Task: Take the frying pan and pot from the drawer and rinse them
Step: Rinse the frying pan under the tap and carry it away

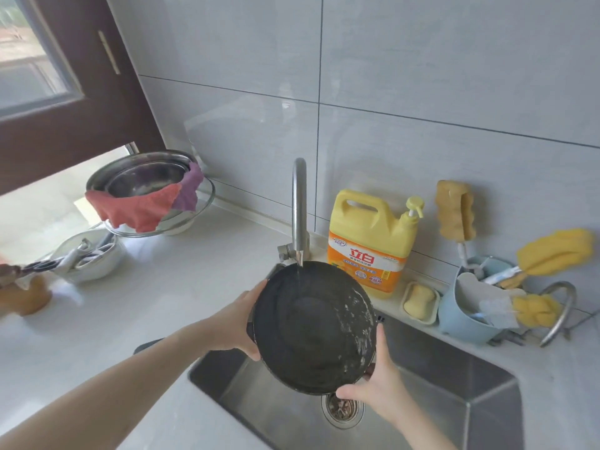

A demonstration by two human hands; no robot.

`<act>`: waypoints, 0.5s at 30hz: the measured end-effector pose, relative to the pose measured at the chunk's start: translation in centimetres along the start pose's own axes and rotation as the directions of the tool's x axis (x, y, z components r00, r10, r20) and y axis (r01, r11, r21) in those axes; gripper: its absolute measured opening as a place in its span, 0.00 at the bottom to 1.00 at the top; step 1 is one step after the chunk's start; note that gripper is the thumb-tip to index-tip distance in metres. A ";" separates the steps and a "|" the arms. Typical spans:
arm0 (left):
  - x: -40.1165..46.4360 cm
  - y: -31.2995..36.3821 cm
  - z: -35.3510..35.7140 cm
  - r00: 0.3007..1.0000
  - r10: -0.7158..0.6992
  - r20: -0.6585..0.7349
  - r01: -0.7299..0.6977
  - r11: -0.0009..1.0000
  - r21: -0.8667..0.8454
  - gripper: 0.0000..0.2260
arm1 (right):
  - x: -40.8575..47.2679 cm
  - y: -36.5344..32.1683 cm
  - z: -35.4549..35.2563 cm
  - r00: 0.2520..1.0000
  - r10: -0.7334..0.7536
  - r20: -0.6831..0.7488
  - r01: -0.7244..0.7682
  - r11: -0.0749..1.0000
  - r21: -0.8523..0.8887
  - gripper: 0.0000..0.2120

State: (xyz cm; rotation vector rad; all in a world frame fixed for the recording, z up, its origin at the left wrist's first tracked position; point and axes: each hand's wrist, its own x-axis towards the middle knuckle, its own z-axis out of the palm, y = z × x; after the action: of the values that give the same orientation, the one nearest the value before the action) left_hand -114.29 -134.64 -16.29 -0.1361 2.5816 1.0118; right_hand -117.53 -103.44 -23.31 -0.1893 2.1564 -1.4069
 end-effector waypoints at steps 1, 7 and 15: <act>0.2 0.3 0.3 1.000 0.015 -0.014 -0.015 1.000 -0.010 0.61 | 0.2 0.0 -0.4 1.000 -0.016 -0.012 0.016 1.000 -0.010 0.76; 1.4 2.4 4.2 0.982 0.095 -0.166 -0.099 0.995 -0.019 0.61 | -0.5 0.3 -4.0 0.979 -0.142 -0.144 0.118 0.979 -0.164 0.72; 1.7 3.4 9.5 0.840 0.259 -0.476 -0.234 0.966 0.111 0.58 | -2.8 1.2 -7.3 0.898 -0.260 -0.354 0.136 0.931 -0.337 0.66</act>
State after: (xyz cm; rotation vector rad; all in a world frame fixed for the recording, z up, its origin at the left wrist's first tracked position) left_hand -113.78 -125.67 -21.14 -0.0482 3.1501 1.1182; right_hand -118.71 -95.95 -21.12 -0.2692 2.7609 -1.2955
